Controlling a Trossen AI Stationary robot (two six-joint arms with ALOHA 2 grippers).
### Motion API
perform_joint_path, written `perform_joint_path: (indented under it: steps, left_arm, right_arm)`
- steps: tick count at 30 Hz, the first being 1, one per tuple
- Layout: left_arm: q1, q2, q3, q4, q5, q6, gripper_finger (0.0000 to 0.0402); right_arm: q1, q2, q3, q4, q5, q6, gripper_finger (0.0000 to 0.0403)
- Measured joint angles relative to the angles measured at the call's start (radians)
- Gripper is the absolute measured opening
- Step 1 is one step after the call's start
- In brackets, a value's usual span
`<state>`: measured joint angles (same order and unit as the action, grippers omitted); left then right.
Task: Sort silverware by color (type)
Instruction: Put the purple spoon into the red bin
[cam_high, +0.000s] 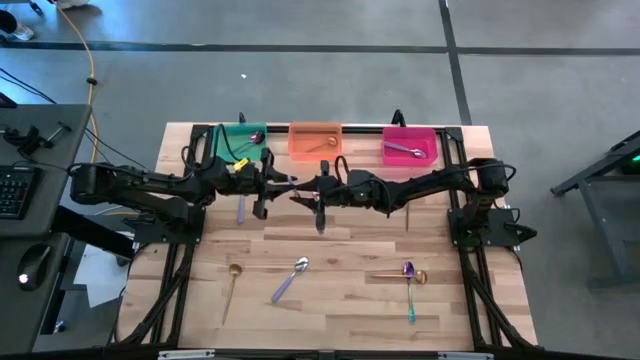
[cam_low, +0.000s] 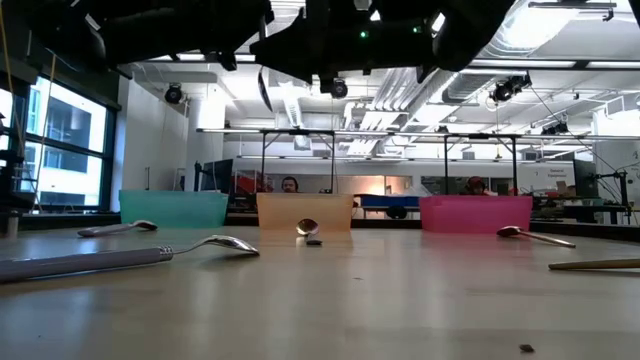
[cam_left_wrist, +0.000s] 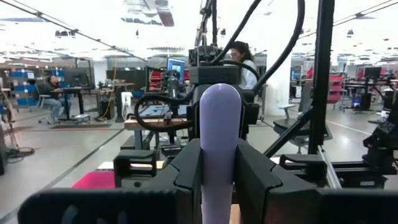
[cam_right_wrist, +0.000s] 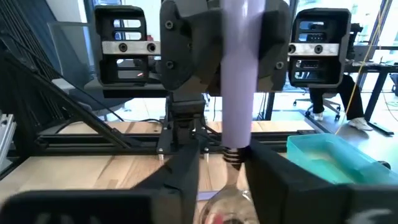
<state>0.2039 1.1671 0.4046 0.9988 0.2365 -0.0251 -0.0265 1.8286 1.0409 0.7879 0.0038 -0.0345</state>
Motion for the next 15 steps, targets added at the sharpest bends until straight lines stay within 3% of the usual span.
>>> perform_joint_path:
  steps: [5, 9, 15]
  left_arm:
    - [-0.019, 0.004, 0.0, 0.0, 0.012, 0.003, 0.0052]
    - [-0.025, 0.005, 0.0, -0.007, 0.017, -0.024, 0.0053]
    - [-0.024, 0.005, 0.0, -0.004, 0.01, -0.066, 0.015]
  right_arm:
    - [0.005, 0.0, 0.0, -0.007, -0.002, 0.0, 0.0017]
    - [0.016, 0.0, 0.0, -0.023, 0.0, 0.026, 0.0023]
    - [0.021, -0.001, 0.001, -0.042, -0.006, 0.081, 0.0009]
